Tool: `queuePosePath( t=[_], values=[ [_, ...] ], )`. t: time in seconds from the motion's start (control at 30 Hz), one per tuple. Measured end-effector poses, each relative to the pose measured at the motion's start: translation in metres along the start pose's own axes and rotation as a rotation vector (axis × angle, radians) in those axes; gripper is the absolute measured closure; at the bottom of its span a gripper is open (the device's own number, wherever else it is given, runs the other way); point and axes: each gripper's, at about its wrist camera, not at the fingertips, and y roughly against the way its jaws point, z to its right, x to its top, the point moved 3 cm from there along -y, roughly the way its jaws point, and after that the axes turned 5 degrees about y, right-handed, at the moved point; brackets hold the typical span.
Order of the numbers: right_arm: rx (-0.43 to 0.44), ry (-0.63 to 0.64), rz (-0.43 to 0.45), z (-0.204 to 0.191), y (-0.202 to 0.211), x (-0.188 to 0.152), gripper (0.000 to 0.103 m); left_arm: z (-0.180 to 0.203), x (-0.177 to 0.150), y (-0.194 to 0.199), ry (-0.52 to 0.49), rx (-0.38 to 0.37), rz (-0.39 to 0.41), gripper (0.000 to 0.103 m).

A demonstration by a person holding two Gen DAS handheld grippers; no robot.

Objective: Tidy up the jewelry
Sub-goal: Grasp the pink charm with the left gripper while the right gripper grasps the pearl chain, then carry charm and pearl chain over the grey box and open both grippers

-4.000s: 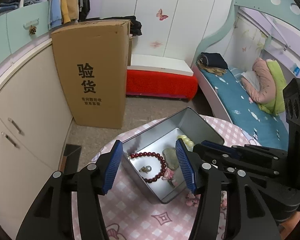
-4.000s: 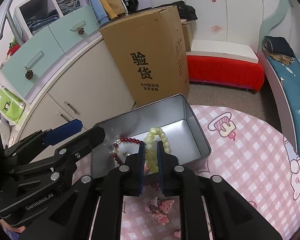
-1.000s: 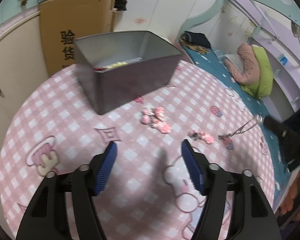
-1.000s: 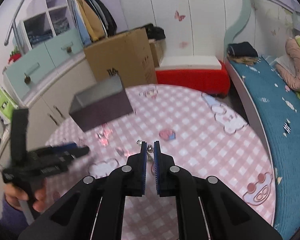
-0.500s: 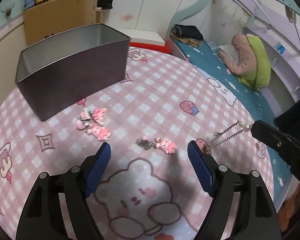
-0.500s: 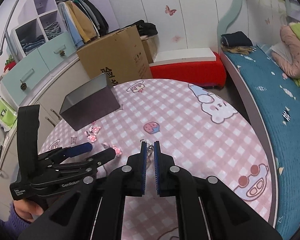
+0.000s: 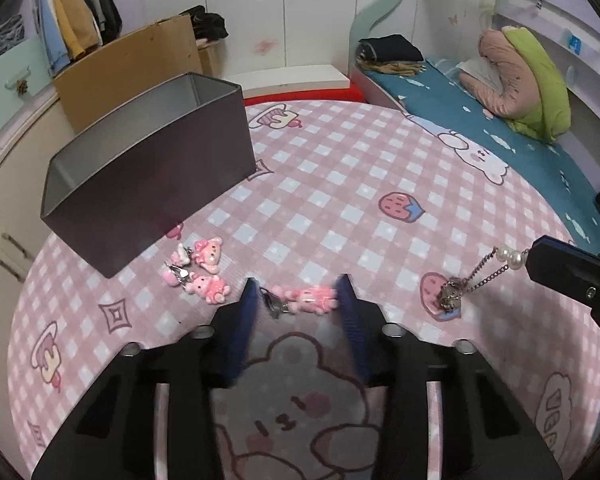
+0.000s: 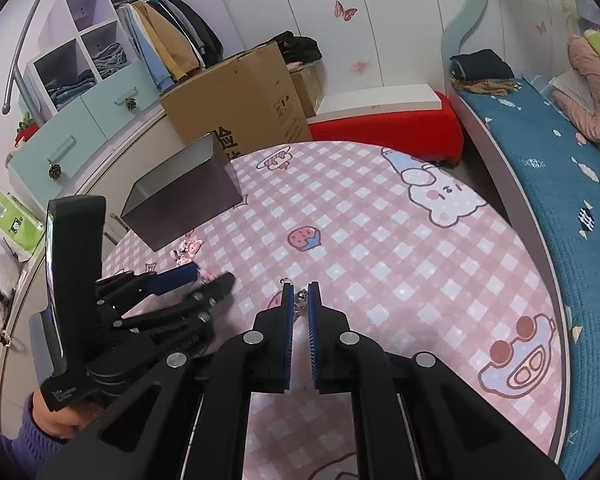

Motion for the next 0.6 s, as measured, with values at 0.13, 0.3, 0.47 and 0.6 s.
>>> queuePosePath(
  t=[0.13, 0.3, 0.47, 0.6],
  values=[
    [0.006, 0.003, -0.002, -0.005, -0.001, -0.002, 0.096, -0.012, -0.003, 0.005, 0.020, -0.084, -0.003, 0.065],
    [0.015, 0.013, 0.003, -0.014, -0.001, 0.001, 0.096, -0.034, -0.007, 0.015, 0.078, -0.187, -0.005, 0.068],
    [0.024, 0.033, 0.023, -0.026, 0.003, 0.013, 0.096, -0.045, -0.009, 0.026, 0.099, -0.234, 0.001, 0.070],
    [0.034, 0.056, 0.034, -0.040, 0.005, 0.022, 0.096, -0.049, -0.009, 0.040, 0.090, -0.268, 0.024, 0.070]
  ],
)
